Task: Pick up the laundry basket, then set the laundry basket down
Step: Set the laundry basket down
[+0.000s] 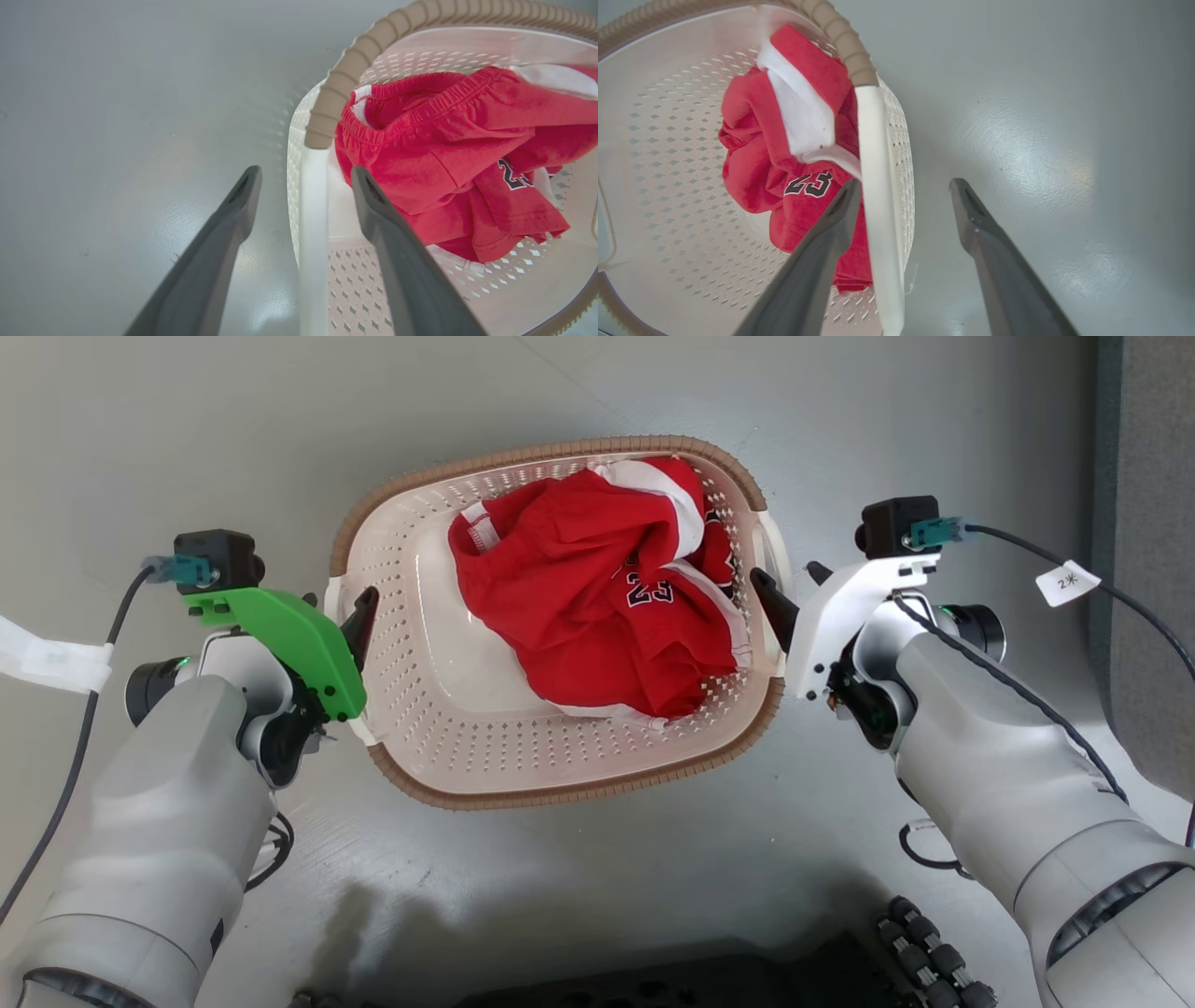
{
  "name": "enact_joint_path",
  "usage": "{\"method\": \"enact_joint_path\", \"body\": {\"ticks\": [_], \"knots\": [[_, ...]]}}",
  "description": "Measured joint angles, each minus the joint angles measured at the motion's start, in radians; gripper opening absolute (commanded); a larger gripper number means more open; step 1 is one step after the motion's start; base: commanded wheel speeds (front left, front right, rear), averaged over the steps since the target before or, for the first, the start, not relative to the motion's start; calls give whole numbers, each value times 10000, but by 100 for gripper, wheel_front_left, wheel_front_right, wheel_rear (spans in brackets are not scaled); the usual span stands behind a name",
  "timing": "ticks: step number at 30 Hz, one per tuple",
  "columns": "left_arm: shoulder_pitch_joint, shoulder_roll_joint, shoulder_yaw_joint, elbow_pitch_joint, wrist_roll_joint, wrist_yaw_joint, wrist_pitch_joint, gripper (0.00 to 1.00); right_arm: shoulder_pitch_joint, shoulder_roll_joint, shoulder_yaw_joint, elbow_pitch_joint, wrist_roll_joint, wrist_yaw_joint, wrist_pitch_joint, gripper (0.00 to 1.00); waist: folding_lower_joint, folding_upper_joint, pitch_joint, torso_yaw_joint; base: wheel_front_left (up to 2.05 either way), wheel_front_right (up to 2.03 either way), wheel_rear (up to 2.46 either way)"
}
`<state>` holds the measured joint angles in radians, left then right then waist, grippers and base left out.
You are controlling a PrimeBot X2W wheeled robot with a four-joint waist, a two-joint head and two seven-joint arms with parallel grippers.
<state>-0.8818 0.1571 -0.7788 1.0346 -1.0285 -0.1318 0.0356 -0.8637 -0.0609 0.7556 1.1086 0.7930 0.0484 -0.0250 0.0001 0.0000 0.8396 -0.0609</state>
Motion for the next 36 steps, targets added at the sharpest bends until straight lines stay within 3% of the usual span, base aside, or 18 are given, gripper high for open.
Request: {"method": "enact_joint_path", "body": {"ticks": [5,15,26,36], "knots": [[0,-12,-46,-65,-151,0,-19,100,-83,-8,-33,161,109,40,-117,100,0,0,-82,84,0,0,0],[177,109,48,190,-242,0,-1103,100,213,-2,-15,217,194,146,-846,100,-1,0,-728,148,0,0,0],[1199,128,-138,359,-42,0,-2577,100,1113,0,58,372,261,272,-1639,100,-1,0,-1933,143,0,0,0],[1806,148,-199,337,230,0,-2844,100,1908,4,-73,345,489,307,-2048,100,-1,0,-3273,98,0,0,0]]}}
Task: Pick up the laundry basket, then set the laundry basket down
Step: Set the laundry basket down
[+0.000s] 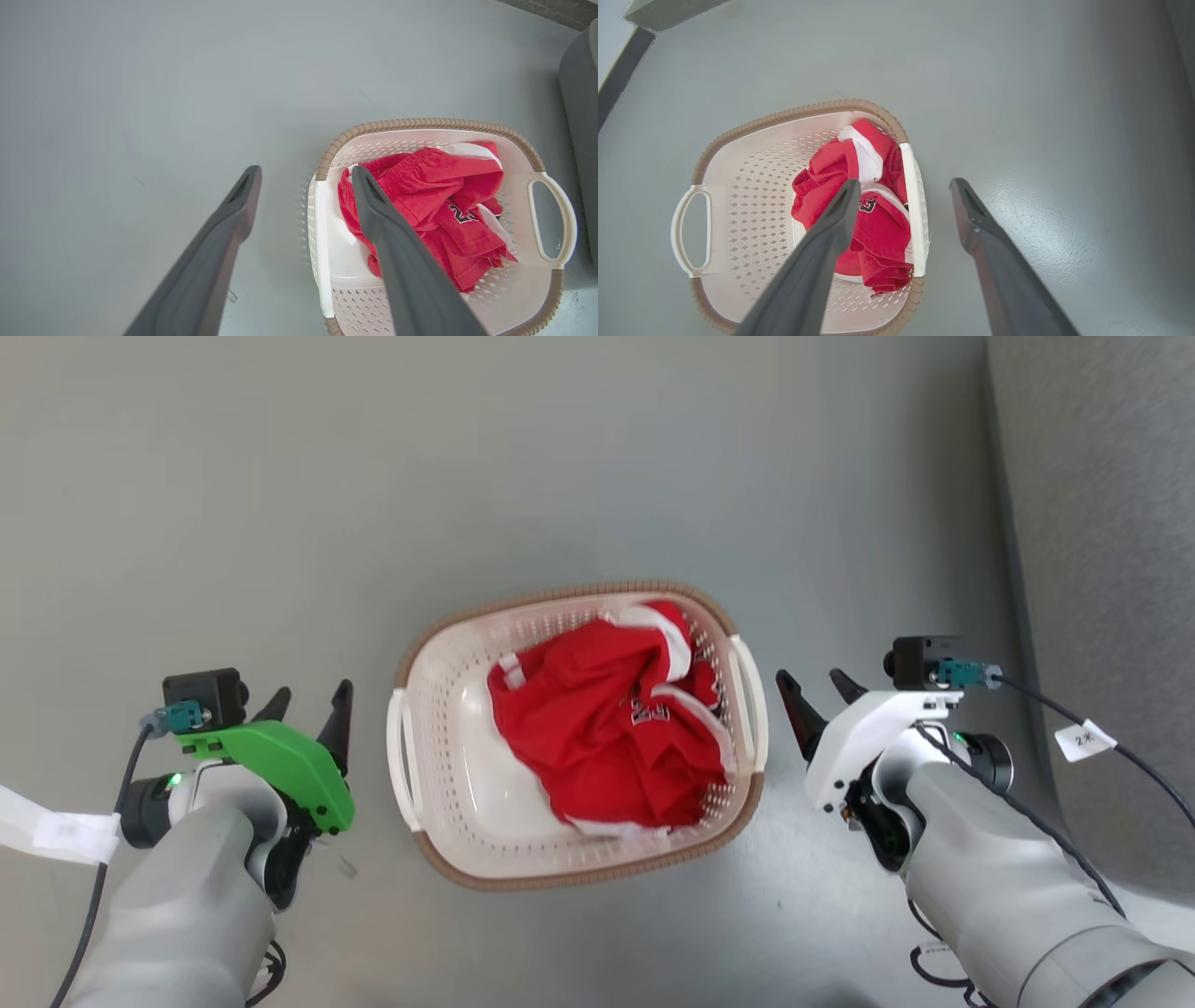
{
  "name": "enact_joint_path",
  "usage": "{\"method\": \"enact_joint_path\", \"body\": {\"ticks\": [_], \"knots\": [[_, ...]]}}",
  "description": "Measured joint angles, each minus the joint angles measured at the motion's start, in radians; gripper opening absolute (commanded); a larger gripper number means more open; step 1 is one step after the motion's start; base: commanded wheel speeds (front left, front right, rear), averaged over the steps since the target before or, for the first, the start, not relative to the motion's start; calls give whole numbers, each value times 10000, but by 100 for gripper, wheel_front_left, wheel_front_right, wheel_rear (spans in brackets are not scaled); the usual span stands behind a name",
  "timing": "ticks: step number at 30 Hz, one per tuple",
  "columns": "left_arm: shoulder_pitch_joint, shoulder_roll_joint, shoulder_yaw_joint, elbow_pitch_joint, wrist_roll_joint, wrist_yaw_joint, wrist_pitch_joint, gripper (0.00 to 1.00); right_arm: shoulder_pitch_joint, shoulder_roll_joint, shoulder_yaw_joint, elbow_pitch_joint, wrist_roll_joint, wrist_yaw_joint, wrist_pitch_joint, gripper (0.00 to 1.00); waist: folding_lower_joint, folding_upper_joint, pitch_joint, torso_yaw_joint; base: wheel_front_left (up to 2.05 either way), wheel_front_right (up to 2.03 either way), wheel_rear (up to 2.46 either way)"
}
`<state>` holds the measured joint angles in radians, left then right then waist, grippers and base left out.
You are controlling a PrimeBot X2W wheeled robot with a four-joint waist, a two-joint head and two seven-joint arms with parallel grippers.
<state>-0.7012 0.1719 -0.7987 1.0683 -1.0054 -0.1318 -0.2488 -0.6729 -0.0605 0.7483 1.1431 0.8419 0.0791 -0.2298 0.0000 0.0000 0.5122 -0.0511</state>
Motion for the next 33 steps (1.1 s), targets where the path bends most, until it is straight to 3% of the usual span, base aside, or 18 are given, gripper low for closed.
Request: {"method": "enact_joint_path", "body": {"ticks": [7,14,24,33], "knots": [[94,180,173,-261,337,0,-2,100,127,4,-90,-140,25,0,-111,100,0,0,-780,-51,0,0,0],[89,550,1074,-1546,857,301,0,100,251,-86,-359,-416,19,-46,-176,100,0,0,-1579,-145,0,0,0],[570,911,2079,-3147,1737,920,-2,100,236,-658,-1129,-2096,-621,-652,-178,100,0,0,-2457,-229,0,0,0],[1587,1116,2746,-4847,2836,1733,-29,100,500,-978,-1595,-3737,-1609,-1262,-194,100,0,0,-3075,-290,0,0,0]]}}
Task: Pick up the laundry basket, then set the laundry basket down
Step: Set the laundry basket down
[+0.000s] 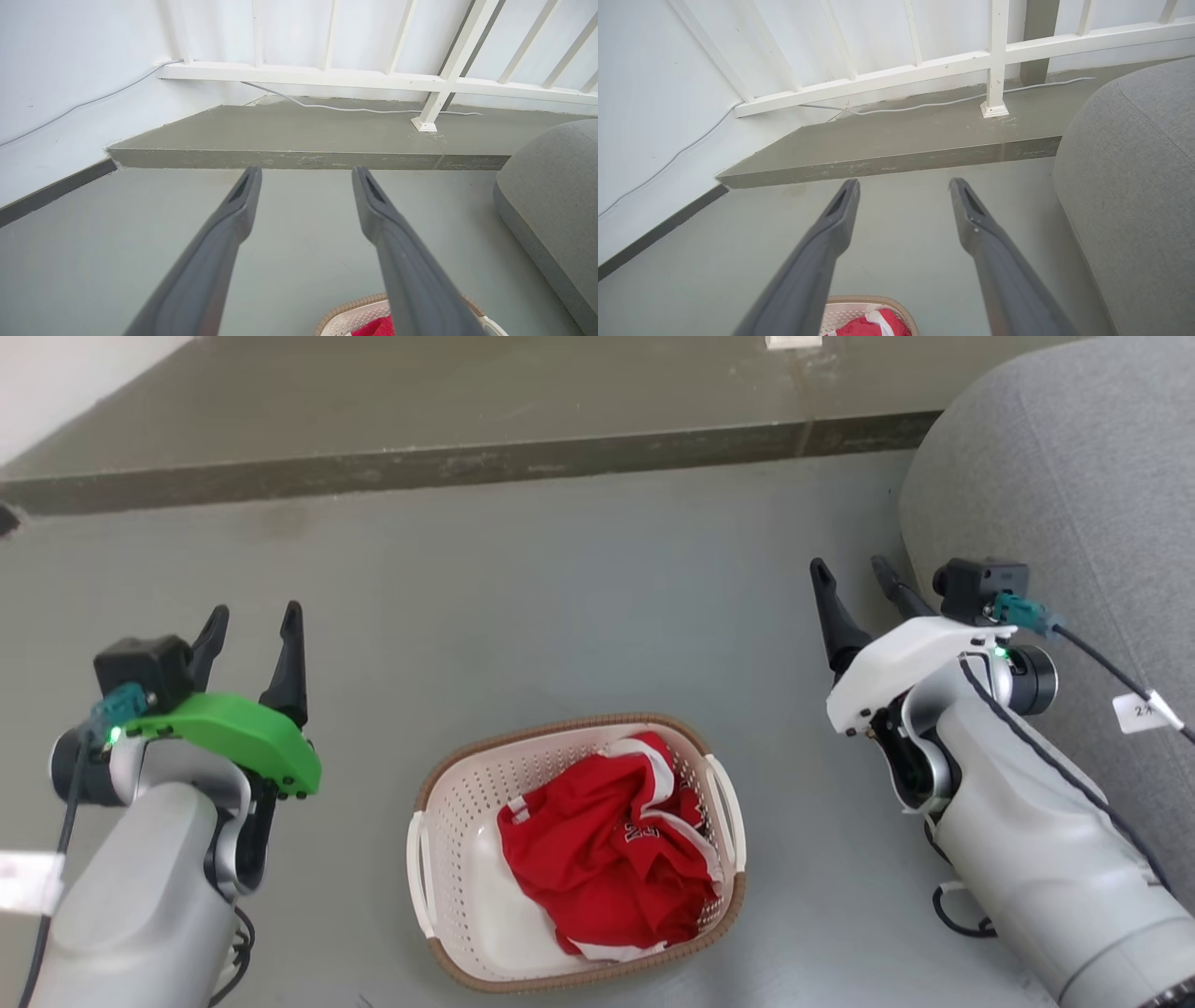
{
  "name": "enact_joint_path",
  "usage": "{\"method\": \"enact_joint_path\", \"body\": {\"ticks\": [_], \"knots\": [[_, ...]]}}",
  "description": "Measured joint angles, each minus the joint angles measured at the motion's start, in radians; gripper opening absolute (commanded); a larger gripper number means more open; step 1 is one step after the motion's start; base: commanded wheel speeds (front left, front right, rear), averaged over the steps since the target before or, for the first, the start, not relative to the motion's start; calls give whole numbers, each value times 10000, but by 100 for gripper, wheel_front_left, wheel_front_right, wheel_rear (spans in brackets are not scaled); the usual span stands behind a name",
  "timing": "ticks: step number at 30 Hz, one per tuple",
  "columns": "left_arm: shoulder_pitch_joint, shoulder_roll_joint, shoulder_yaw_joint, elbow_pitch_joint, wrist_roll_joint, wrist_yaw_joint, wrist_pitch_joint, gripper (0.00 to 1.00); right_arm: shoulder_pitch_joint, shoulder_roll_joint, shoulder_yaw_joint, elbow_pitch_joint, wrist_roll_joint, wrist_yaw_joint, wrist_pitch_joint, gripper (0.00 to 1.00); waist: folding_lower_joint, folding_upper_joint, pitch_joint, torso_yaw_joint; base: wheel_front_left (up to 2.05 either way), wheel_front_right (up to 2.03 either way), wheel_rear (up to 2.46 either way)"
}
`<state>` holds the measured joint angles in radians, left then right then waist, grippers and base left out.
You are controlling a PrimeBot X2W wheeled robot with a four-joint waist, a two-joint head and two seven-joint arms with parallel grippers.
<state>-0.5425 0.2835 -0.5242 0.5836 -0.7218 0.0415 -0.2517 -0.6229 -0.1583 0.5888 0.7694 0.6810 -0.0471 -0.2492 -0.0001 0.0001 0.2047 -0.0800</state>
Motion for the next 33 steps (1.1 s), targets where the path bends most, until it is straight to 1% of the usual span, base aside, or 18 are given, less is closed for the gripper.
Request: {"method": "enact_joint_path", "body": {"ticks": [3,5,6,11,12,17,25,28,33], "knots": [[375,75,155,-539,163,213,0,100,299,-42,-144,-535,-245,-167,0,100,0,0,-140,-10,0,0,0],[662,77,259,-882,272,301,0,100,500,-94,-336,-926,-359,-186,0,100,0,0,-233,-5,0,0,0],[795,77,272,-1053,401,345,0,100,612,-140,-447,-1156,-435,-263,-2,100,0,0,-281,3,0,0,0],[1499,107,407,-1778,819,483,-2,100,1215,-303,-663,-1896,-857,-364,-10,100,0,0,-515,65,0,0,0],[1662,123,449,-1904,859,516,0,100,1357,-301,-700,-2059,-917,-449,-10,100,0,0,-562,71,0,0,0],[2402,146,660,-2591,1258,616,-2,100,1994,-345,-1016,-2844,-1294,-608,-12,100,0,0,-802,82,0,0,0],[3583,157,734,-3465,1546,663,-2,100,2945,-466,-1323,-3710,-1691,-690,-12,100,0,0,-1108,54,0,0,0],[3907,148,756,-3741,1799,748,0,100,3303,-577,-1440,-3942,-1852,-694,-12,100,0,0,-1207,73,0,0,0],[4460,119,1104,-4121,1814,782,0,100,3818,-614,-1492,-4393,-2052,-767,-12,100,0,0,-1312,133,0,0,0]]}}
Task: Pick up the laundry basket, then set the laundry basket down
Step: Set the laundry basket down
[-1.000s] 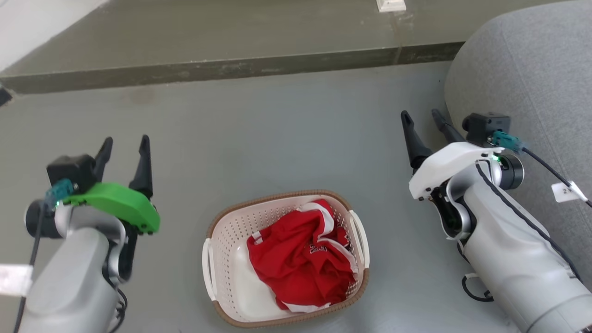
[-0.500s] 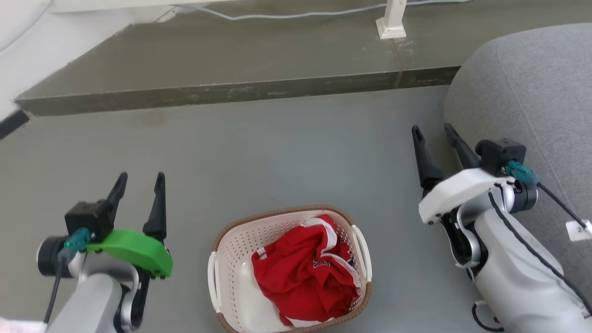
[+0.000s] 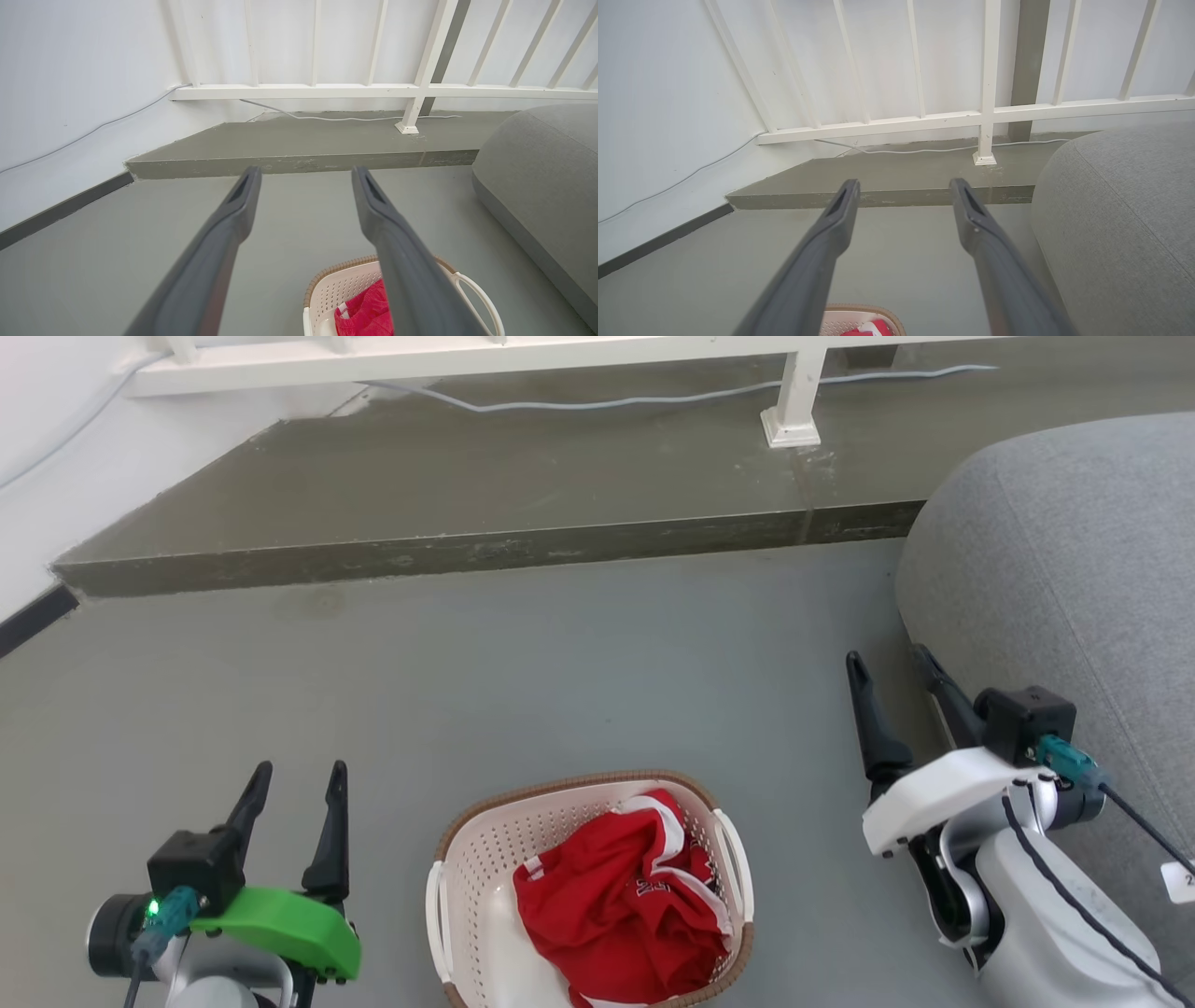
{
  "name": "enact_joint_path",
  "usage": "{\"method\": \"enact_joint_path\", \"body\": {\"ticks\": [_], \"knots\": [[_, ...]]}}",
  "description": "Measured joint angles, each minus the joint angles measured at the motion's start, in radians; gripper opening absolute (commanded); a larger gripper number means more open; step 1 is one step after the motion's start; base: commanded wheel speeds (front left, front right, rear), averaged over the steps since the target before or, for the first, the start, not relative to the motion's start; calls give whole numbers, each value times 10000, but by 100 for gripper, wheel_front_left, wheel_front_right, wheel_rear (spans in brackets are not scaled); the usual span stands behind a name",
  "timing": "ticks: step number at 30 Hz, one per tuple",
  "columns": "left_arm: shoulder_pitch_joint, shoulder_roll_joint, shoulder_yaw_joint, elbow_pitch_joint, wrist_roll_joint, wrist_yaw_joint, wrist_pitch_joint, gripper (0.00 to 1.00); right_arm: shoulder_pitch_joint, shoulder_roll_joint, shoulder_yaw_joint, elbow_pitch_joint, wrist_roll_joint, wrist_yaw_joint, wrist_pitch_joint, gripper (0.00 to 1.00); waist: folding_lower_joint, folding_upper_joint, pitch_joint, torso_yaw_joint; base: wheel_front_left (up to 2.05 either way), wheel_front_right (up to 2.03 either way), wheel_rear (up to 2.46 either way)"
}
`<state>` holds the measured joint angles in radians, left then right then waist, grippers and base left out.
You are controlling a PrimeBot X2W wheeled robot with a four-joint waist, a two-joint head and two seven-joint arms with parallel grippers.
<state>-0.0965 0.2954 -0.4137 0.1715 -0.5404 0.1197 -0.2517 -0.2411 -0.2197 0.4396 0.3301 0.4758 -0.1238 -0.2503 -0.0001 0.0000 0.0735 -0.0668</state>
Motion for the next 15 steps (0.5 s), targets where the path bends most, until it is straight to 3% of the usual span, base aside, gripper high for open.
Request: {"method": "enact_joint_path", "body": {"ticks": [15], "knots": [[1138,-117,755,-589,694,12,0,100,1053,-247,-203,-869,-688,-12,0,100,0,0,-130,-60,0,0,0]]}}
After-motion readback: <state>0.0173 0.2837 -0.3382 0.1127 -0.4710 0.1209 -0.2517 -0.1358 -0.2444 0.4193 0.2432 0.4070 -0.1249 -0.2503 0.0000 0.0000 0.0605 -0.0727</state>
